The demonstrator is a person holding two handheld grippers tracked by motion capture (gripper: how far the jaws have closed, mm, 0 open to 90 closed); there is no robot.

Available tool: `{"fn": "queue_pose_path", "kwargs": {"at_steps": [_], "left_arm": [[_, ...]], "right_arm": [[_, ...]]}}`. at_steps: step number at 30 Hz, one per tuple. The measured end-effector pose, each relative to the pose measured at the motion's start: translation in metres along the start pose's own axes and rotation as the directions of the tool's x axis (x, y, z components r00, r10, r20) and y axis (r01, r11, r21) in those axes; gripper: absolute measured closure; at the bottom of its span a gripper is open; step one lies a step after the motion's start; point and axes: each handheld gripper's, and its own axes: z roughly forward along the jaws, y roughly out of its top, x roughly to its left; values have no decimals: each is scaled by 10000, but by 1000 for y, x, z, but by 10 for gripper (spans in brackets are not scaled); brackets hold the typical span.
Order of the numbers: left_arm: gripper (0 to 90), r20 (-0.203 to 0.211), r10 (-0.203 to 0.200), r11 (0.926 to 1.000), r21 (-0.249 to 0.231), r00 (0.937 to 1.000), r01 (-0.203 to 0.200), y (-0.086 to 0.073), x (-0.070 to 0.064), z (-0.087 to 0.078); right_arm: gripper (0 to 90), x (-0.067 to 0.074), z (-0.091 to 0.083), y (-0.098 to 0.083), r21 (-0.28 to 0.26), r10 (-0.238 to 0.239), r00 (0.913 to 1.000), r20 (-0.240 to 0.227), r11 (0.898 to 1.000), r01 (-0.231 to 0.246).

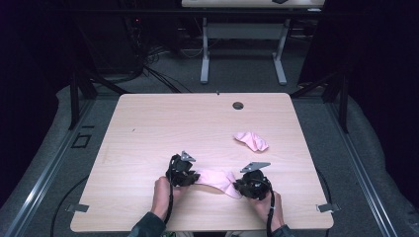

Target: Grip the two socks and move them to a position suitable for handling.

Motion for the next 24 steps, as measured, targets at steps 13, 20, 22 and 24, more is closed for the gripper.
{"fn": "queue_pose_path", "kwargs": {"at_steps": [13, 20, 22, 24], "left_arm": [[880, 639, -532, 9956, -735, 9965, 579, -28, -17, -32], [860, 366, -457, 9972, -568, 9983, 477, -36, -28, -32], [816, 478, -506, 9977, -431, 9976, 527, -37, -28, -29], [684, 426, -489, 9981, -362, 9979, 505, -37, -28, -29]], "right_arm": [[826, -8, -36, -6, -837, 862, 9897, -1147, 9919, -961], [815, -13, -33, -16, -418, 1182, 9906, -688, 9917, -1212], [790, -17, -31, -19, -321, 1320, 9901, -473, 9905, -1336], [779, -21, -32, -23, -307, 1412, 9891, -408, 9893, -1425]]}}
